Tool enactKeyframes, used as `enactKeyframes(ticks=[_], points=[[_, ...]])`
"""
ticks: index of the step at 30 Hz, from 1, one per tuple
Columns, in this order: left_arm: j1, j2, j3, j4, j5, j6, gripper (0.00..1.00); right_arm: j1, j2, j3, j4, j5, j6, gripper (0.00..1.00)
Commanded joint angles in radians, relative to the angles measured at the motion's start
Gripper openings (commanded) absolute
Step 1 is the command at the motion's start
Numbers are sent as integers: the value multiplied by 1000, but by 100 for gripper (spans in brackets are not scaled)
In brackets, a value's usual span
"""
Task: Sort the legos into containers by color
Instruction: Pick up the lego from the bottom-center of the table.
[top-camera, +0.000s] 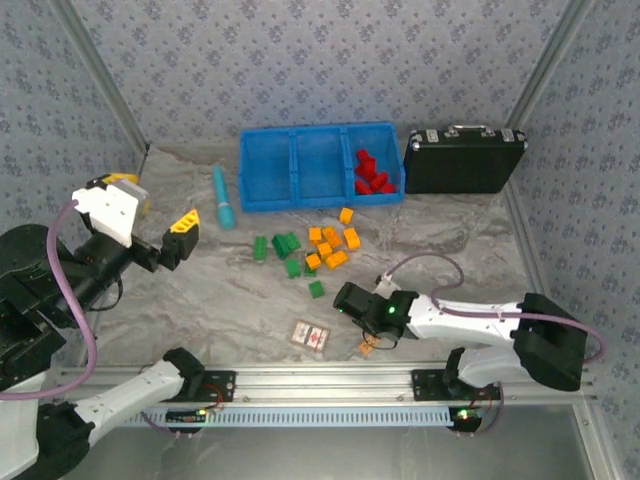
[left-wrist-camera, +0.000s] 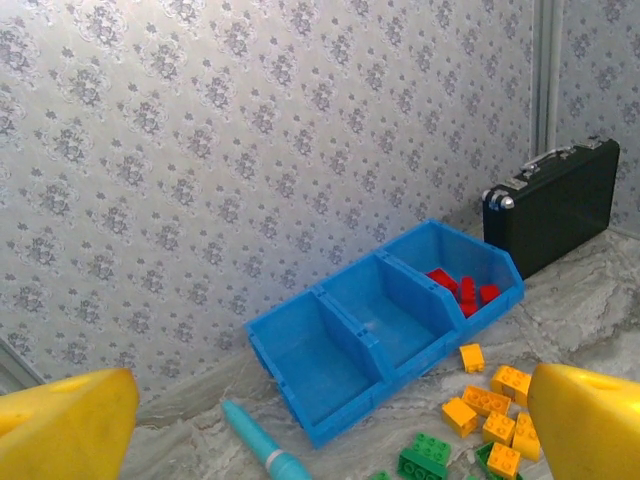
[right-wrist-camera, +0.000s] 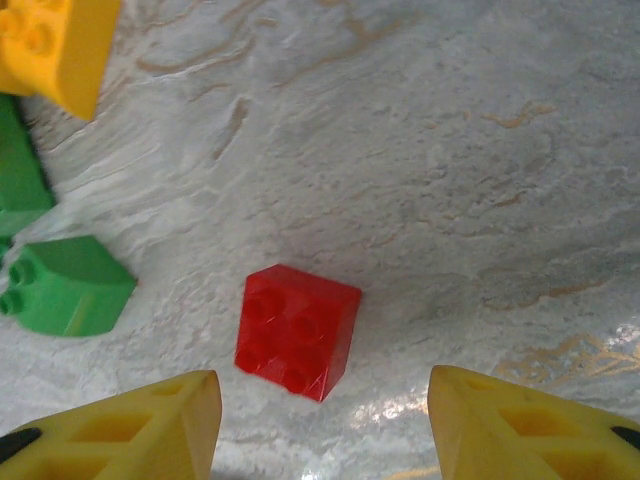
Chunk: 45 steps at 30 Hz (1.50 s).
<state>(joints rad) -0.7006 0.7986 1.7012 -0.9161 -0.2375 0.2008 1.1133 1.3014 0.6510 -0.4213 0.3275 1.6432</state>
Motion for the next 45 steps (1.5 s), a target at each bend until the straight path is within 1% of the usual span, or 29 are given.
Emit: enactKeyframes(ticks=[1, 4, 7, 12, 16, 24, 29, 33, 35, 36, 38, 39, 42, 45], points=[[-42, -10, -25, 42, -85, 52, 100, -25, 35, -5, 52, -34, 59, 59], [-102, -10, -32, 51, -168, 91, 100, -45, 66, 2, 93, -64, 47, 61], [-137, -11, -34, 58, -206, 110, 100, -56, 94, 16, 115, -81, 30, 66], [-161, -22, -53, 71, -244, 132, 100, -75, 153, 48, 103, -126, 13, 66], [-167, -36, -57, 75, -265, 142, 100, -96, 199, 54, 119, -155, 6, 63], [-171, -39, -66, 82, -291, 159, 100, -150, 274, 86, 126, -207, -61, 49], [-172, -33, -69, 91, -312, 175, 100, -184, 300, 107, 130, -237, -138, 30], [-175, -16, -56, 88, -329, 186, 100, -212, 287, 132, 68, -252, -214, 24], [-175, -8, -53, 87, -332, 191, 100, -261, 240, 173, -42, -251, -327, 22], [-175, -6, -56, 89, -334, 195, 100, -289, 214, 200, -83, -228, -387, 21], [-179, -3, -68, 102, -335, 212, 100, -378, 178, 290, -172, -199, -548, 20], [-179, 1, -70, 104, -358, 217, 100, -424, 181, 340, -211, -196, -622, 20], [-180, 25, -64, 102, -376, 233, 100, -545, 214, 519, -224, -197, -871, 20], [-180, 38, -74, 104, -339, 245, 100, -619, 272, 707, -199, -184, -1089, 20]])
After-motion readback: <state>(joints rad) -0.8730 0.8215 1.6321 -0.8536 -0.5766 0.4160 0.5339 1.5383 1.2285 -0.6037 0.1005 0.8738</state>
